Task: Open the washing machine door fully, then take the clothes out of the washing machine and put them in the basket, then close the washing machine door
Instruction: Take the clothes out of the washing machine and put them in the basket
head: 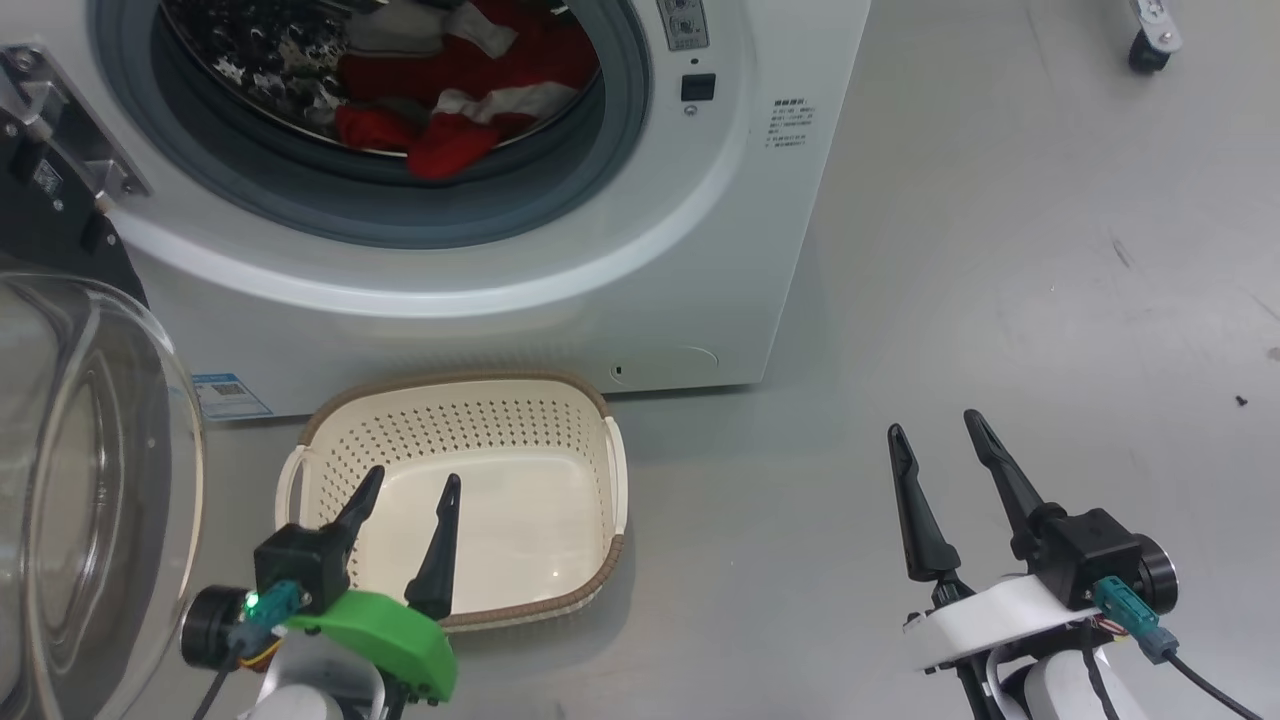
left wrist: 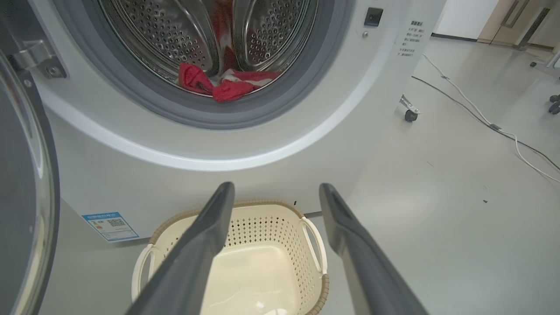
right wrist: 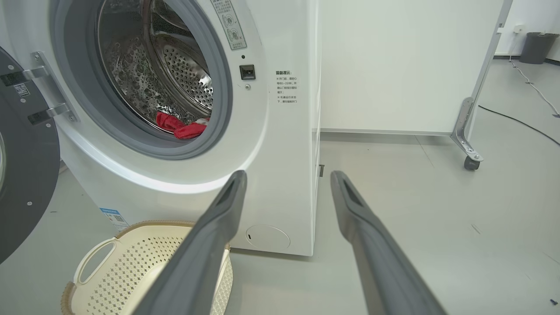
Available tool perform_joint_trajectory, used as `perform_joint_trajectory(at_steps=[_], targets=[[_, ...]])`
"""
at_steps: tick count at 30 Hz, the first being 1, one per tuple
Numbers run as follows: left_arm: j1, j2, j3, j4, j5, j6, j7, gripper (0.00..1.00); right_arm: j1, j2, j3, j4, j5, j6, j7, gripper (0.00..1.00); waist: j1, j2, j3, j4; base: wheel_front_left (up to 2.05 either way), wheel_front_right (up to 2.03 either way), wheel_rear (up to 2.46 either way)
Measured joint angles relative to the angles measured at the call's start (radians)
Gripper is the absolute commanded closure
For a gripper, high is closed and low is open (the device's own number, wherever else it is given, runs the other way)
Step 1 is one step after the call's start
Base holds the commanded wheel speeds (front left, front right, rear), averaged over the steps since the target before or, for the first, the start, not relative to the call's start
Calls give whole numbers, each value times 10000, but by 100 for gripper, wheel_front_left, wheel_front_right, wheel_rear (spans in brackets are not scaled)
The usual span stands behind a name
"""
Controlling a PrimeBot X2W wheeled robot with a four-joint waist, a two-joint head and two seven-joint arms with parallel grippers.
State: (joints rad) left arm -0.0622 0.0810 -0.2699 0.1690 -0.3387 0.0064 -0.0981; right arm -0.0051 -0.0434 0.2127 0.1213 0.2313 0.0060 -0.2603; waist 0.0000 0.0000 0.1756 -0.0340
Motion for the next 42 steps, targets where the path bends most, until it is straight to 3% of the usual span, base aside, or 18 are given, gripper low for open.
perform_joint_trajectory(at_steps=[8, 14, 29, 42], targets=[[-2001, -48, -217, 1459, -529, -658, 1498, 0, -568, -8, 385, -468, -31, 13, -2, 0, 0, 0, 1197, -268, 0, 0, 0], [-3546, 111, 138, 1802, -838, -823, 2347, 0, -959, -15, 485, -702, 188, -84, -2, 0, 0, 0, 2020, -562, 0, 0, 0], [-7681, 1434, 966, 1530, -577, -922, 3269, 0, -2355, -29, 1070, -1266, 1135, -424, -2, 0, 1, 0, 4140, -1318, 0, 0, 0], [-9669, 2763, 1266, 2111, 0, -1011, 3597, 0, -3005, -38, 1810, -1402, 2188, -631, -2, 0, 2, 0, 5472, -2481, 0, 0, 0]])
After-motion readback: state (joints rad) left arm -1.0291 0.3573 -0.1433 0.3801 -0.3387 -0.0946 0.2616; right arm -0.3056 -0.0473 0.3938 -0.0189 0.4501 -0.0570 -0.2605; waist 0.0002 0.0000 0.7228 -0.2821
